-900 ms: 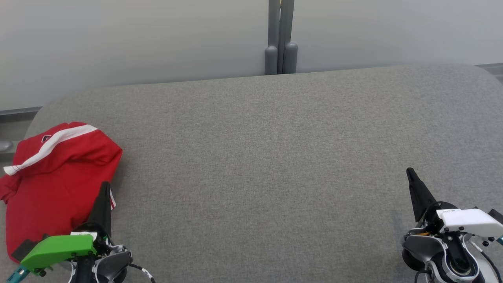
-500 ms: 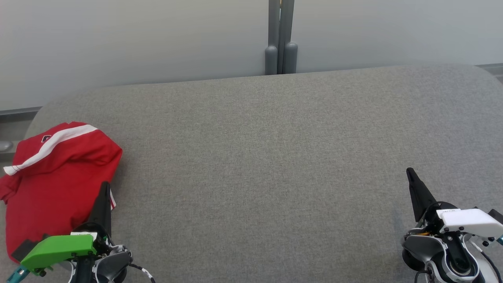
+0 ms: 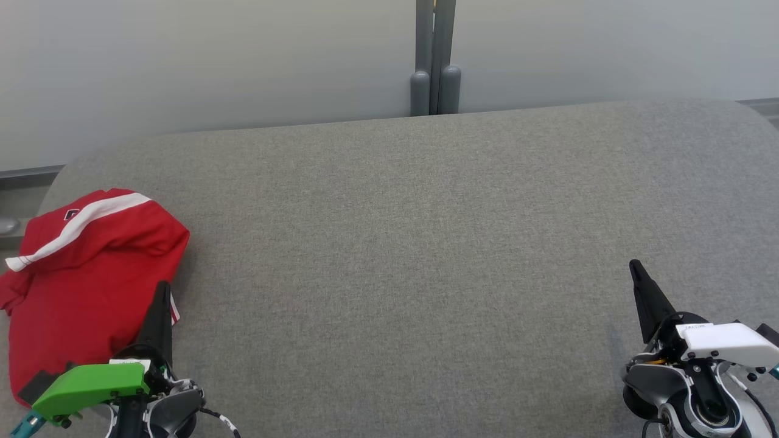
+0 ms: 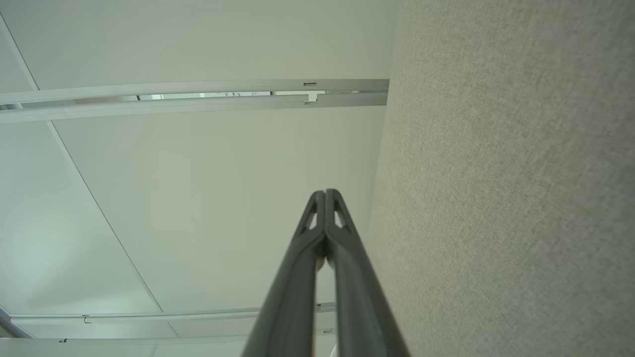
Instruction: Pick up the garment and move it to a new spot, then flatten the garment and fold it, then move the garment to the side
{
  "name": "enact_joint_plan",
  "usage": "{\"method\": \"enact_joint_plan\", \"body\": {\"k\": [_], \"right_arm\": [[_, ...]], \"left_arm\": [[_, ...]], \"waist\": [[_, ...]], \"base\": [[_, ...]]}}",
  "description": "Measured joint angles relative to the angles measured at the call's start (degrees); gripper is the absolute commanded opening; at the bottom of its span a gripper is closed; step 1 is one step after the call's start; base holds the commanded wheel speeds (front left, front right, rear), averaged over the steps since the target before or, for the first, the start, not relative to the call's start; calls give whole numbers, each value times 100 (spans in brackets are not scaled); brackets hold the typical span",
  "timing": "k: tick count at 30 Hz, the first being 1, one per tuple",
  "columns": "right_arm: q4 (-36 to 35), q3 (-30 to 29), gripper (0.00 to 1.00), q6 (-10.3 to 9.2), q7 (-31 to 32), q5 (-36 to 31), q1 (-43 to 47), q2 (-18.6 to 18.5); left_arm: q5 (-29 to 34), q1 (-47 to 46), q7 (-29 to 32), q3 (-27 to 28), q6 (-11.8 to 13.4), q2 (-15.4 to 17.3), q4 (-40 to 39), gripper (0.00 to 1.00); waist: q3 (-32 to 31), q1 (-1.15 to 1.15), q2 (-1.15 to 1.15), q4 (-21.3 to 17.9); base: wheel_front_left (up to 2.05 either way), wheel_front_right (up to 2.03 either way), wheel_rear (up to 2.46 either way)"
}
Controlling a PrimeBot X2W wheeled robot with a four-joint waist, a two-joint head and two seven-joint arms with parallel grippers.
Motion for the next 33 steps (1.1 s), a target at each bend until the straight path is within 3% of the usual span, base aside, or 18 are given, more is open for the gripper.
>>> {"method": "enact_joint_plan", "body": {"k": [33], "right_arm": [[0,0,0,0,0,0,0,0]], "left_arm": [[0,0,0,0,0,0,0,0]], "waist": [[0,0,0,0]], "base": [[0,0,0]]}}
